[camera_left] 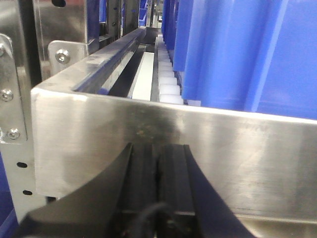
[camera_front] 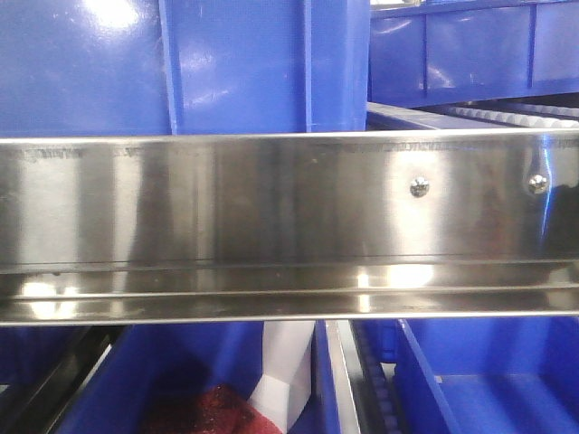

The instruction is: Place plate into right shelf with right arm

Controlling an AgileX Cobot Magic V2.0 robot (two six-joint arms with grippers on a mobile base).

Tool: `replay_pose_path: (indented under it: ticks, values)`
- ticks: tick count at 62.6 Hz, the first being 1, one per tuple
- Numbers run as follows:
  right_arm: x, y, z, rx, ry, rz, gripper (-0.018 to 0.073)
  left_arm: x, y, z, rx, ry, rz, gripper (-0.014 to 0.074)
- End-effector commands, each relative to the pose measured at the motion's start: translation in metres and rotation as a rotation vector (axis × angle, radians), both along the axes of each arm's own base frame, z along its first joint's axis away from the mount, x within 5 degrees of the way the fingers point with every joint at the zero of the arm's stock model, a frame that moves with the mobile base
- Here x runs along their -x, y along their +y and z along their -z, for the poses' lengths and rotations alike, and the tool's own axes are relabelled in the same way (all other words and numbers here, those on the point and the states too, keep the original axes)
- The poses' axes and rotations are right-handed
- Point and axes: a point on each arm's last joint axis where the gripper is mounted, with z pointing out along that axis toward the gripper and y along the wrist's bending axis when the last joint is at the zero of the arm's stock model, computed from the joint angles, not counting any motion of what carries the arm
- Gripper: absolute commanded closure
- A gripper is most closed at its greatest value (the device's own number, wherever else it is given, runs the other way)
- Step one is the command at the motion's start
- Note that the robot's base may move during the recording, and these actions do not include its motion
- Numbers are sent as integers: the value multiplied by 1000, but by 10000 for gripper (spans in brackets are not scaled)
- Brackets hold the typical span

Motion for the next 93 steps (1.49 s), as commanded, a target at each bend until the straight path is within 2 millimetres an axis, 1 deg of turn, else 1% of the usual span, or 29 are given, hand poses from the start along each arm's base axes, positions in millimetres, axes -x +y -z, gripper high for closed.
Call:
replay_pose_path:
  ticks: [1,16,23,93]
  values:
    - [1,0,-11,13,-111,3,505,0,0,-5,11,-86,2,643]
    - [1,-1,-13,12,-133,4,505,0,0,-5,11,-86,2,643]
    - [2,-1,-16,10,-169,6,505,0,0,-5,11,-86,2,643]
    - [2,-1,-16,10,-167,6,505,0,0,-5,11,-86,2,643]
